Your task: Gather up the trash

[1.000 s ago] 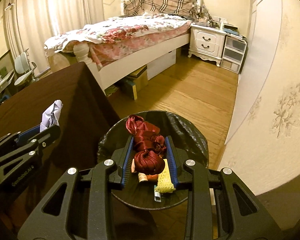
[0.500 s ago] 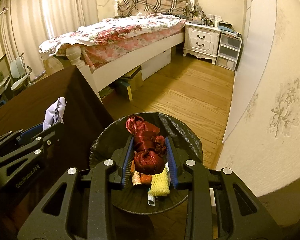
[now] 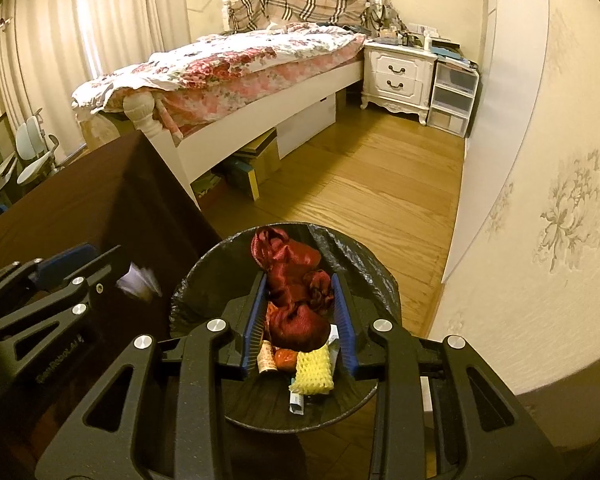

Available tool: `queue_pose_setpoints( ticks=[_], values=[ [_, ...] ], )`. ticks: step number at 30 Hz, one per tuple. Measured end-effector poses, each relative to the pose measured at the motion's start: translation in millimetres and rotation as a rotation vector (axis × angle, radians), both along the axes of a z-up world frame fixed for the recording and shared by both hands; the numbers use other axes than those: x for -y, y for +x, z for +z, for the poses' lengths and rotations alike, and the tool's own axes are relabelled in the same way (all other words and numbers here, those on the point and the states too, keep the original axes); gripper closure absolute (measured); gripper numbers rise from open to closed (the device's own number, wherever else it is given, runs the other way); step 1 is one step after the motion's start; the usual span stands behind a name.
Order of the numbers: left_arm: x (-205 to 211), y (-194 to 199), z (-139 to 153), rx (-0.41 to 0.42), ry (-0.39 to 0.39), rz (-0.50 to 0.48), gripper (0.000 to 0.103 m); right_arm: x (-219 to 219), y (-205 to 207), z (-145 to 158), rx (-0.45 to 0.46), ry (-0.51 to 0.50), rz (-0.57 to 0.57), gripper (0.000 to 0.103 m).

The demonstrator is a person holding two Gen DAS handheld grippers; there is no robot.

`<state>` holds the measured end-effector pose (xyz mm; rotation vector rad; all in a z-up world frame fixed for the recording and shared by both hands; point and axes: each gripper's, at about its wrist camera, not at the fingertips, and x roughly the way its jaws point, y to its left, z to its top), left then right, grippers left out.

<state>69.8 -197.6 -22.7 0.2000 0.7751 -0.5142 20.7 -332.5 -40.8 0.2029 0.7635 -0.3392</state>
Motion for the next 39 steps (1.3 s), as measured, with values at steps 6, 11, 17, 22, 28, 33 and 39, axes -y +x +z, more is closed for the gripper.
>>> queue_pose_setpoints(
  ticks=[6,11,17,22,28,33,39],
  values=[
    [-3,-1,2,0.021,-0.004,0.022,0.032,7,-2,3,0.003,-0.013,-0.015,0.059],
    [-8,-2,3,0.027,-0.002,0.034,0.029,6,-5,5,0.004,-0.022,-0.023,0.052],
    [-15,-2,6,0.04,0.0,0.062,0.027,6,-9,11,0.016,-0.038,-0.038,0.043],
    [-22,-7,10,0.063,-0.004,0.089,0.023,0,-13,18,0.023,-0.048,-0.039,0.032],
    [-32,-18,17,0.102,0.011,0.109,0.021,-8,-19,29,0.044,-0.055,-0.037,0.026],
    [-44,-23,24,0.104,-0.006,0.133,0.019,-15,-28,39,0.066,-0.061,-0.033,0.023],
    [-58,-33,33,0.116,-0.026,0.154,0.019,-23,-42,48,0.089,-0.066,-0.02,0.021]
  ],
)
